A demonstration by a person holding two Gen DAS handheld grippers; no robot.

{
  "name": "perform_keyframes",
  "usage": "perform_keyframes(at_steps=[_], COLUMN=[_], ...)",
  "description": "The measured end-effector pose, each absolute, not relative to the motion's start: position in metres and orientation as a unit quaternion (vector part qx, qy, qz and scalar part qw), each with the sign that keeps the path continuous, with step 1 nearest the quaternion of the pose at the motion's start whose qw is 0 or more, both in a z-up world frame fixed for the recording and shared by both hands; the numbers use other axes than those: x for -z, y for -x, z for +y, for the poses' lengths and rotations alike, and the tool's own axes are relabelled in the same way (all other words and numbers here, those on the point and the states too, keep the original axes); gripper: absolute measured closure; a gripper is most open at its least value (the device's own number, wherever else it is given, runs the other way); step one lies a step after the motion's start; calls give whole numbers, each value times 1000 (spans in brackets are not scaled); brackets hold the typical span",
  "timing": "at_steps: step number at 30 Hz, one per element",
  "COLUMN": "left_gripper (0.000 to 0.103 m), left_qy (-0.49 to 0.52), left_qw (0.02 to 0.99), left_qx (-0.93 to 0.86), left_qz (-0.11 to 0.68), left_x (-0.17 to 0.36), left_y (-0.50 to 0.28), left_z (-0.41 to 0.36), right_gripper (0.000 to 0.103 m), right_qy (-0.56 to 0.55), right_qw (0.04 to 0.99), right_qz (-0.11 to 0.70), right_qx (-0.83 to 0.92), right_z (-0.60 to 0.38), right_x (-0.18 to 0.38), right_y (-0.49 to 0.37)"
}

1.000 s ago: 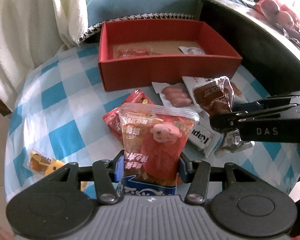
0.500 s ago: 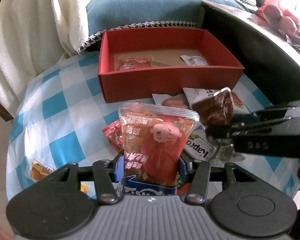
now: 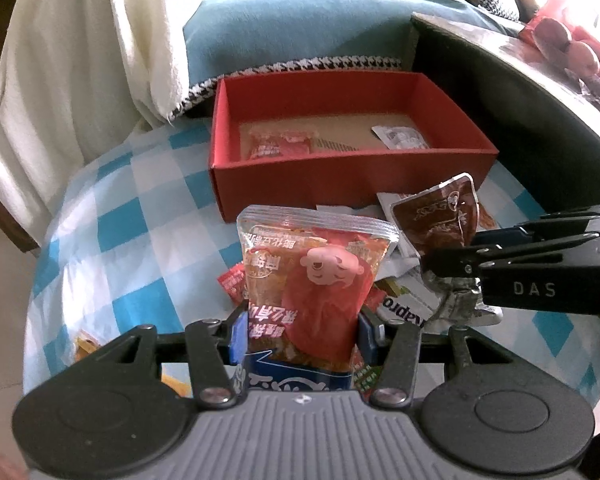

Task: Organize snacks
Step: 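Lift both held packets and carry them toward the red box, then lower both held packets into the red box and open both grippers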

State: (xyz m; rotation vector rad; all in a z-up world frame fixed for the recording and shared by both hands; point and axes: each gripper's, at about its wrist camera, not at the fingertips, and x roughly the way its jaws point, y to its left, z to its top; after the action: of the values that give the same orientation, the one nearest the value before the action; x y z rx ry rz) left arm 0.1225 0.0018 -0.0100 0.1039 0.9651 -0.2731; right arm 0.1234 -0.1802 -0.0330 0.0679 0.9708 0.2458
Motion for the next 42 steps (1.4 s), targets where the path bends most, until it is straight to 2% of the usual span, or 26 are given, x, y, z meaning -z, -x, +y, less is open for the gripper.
perform_keyframes(at_steps=[42], left_gripper=[58], left_qy=[-77], left_qw=[919], left_qx=[117], left_qz=[369], left_x=[-20], left_y=[-159], left_z=[-28], right_gripper=[61], right_qy=[-66], right_qw=[909], right_qz=[401], right_qx=[-94], right_z=[-205], right_x=[6], right_y=[-141])
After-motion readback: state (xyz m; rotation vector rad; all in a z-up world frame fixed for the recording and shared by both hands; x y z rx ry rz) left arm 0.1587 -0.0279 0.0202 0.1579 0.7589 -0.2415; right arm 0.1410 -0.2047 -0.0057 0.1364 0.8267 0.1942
